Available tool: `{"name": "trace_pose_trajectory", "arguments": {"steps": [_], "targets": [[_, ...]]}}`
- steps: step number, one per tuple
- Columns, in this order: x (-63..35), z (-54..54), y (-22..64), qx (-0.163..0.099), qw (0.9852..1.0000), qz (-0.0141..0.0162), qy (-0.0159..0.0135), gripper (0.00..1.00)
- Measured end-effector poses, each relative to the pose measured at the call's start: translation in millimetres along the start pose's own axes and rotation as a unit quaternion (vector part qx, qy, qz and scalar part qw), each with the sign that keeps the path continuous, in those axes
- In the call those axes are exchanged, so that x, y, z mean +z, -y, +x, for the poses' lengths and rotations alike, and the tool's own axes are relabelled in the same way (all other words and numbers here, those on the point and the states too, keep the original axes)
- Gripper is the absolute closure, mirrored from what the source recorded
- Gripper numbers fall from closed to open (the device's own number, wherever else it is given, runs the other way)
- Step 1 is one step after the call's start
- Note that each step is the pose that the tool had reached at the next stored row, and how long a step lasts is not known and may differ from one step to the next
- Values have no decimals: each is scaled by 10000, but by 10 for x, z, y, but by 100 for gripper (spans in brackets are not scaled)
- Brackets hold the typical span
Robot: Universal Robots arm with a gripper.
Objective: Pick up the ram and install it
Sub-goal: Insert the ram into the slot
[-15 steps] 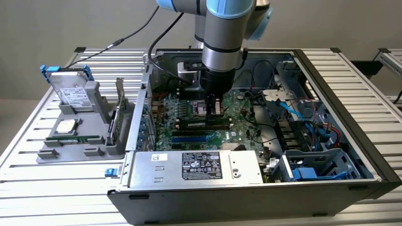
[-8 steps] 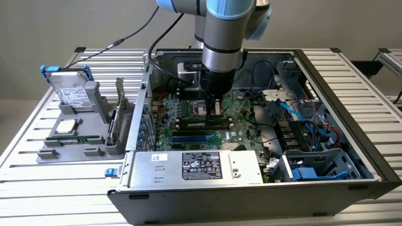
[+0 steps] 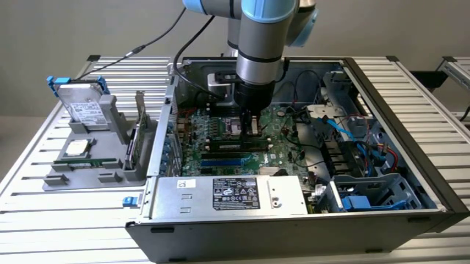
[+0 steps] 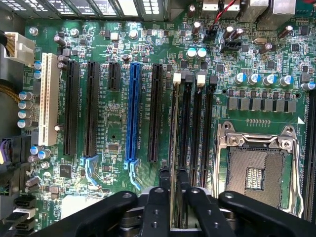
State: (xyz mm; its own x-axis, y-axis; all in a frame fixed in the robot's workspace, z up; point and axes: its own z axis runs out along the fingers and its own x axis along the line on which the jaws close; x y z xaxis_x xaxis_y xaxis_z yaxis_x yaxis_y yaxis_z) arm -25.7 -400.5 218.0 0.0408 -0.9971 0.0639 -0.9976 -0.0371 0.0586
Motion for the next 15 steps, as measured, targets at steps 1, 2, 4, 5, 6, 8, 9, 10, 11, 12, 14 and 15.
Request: {"name": "trace_pose_trajectory", "arguments": {"steps": [1, 2, 4, 5, 6, 8, 9, 10, 11, 12, 14, 15], "targets": [[0, 0, 0, 0, 10000, 0, 0, 79], [0, 0, 0, 0, 10000, 0, 0, 73], [-4, 1, 0, 0, 10000, -1, -1, 61], [-17, 1, -1, 0, 10000, -1, 0, 61], [-38, 2, -3, 0, 10000, -4, 1, 55], [-87, 6, -6, 0, 10000, -11, 0, 55], [-110, 7, -7, -1, 10000, -13, 0, 55], [-137, 9, -8, -1, 10000, -17, 1, 55], [-166, 11, -10, -1, 10000, -21, 1, 55], [-198, 13, -12, -2, 10000, -27, 0, 55], [-266, 17, -16, -2, 10000, -38, 1, 55], [-298, 19, -18, -3, 10000, -44, 1, 55]]}}
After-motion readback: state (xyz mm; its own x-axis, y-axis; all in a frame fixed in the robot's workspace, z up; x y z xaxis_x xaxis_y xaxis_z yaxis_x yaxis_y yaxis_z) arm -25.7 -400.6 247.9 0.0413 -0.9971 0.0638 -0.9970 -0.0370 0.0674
